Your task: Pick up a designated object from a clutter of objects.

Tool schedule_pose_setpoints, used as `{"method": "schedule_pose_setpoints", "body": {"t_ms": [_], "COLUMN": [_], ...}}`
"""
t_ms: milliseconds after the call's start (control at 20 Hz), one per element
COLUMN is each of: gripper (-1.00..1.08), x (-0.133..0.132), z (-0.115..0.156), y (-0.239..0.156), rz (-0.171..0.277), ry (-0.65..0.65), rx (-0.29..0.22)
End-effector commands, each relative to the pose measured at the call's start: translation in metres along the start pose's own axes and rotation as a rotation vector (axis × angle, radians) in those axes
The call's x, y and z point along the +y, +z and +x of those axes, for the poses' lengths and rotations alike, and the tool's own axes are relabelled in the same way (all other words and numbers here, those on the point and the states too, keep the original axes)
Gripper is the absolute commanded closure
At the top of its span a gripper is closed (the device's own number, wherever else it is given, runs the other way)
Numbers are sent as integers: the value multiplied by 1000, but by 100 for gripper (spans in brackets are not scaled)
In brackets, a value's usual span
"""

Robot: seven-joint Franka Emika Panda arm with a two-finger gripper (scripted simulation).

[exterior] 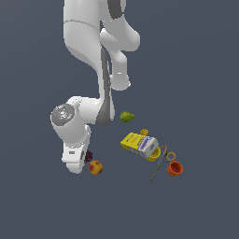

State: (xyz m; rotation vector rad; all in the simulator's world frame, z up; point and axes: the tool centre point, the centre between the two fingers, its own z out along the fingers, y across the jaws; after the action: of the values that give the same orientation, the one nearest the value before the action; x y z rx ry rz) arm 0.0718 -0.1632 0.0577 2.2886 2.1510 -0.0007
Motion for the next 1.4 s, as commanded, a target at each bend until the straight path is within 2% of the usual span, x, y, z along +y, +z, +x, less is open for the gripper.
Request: {"method": "schedule_pose_setpoints", "body": {"t_ms": [0,350,400,1000,1350], "gripper": [-92,-92,108,108,108], "x": [-1,0,0,0,-1], "z": [0,0,0,0,6], "y": [14,29,29,28,5], "rz": [1,0,0,0,0], "ry": [-2,-2,-2,-3,-3], "rx": [0,1,1,0,0]}}
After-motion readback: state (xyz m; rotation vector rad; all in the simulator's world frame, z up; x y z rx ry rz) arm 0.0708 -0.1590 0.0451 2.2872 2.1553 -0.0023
